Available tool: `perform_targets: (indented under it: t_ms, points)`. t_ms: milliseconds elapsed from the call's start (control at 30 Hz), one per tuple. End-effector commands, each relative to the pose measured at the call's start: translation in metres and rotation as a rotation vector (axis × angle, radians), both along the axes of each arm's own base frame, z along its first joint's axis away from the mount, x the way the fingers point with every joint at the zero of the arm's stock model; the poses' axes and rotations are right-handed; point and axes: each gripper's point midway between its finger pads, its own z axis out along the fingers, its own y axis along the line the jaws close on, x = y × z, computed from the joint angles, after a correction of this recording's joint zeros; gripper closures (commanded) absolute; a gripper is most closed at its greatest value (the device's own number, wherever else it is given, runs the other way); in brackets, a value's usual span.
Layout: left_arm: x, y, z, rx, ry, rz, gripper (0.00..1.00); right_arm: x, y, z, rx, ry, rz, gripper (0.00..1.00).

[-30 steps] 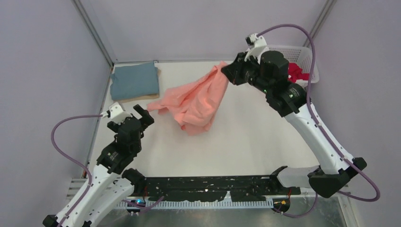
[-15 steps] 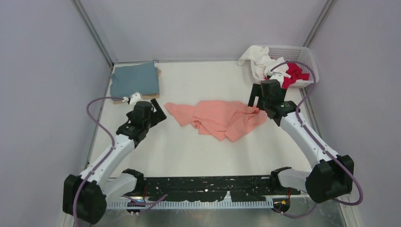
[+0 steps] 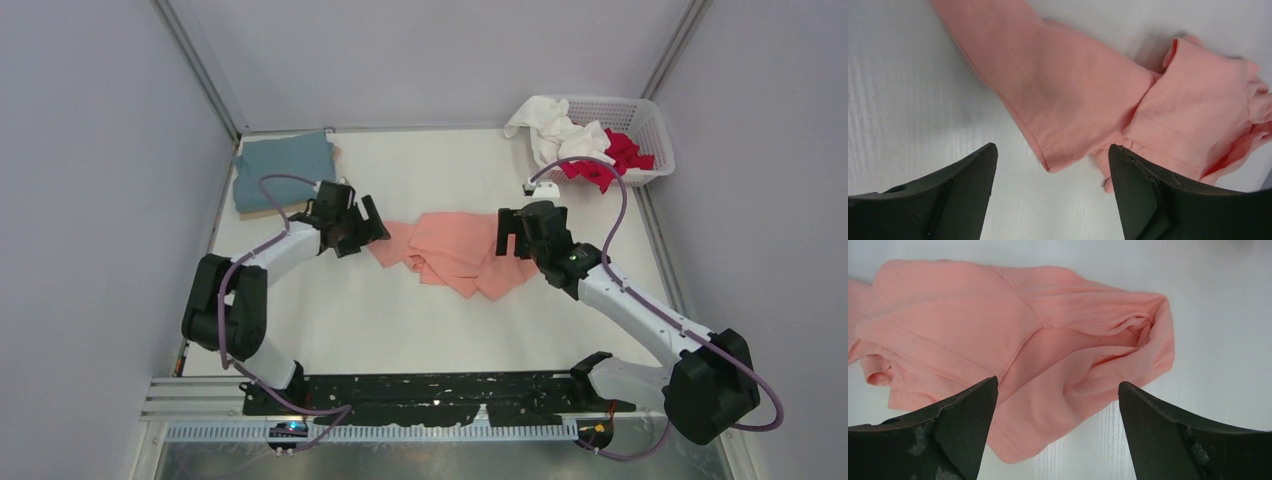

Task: Fold and stack the t-shirts
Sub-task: Flatten out the tshirt

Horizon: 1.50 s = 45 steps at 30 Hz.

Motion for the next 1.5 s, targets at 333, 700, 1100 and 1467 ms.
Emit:
perform_targets:
  t_ms: [333,700,1100,1467]
  points:
    - [-0.027,-0.034,-0.031,0.044,0.088,-0.184,0.32,0.015,-0.001,0.003,-0.005,-0.050,-0.035,0.05]
    - [-0.026,-0.045,-0.046,0.110,0.139,-0.239,0.41,0.014,-0.006,-0.001,-0.024,-0.050,-0.055,0.05]
    - [-0.040,-0.038,-0.055,0.314,0.164,-0.269,0.55,0.014,-0.010,-0.007,-0.043,-0.043,-0.072,0.05]
    - [-0.035,-0.017,-0.040,0.406,0.122,-0.204,1.00,-0.004,0.020,-0.014,-0.029,-0.016,0.069,0.05]
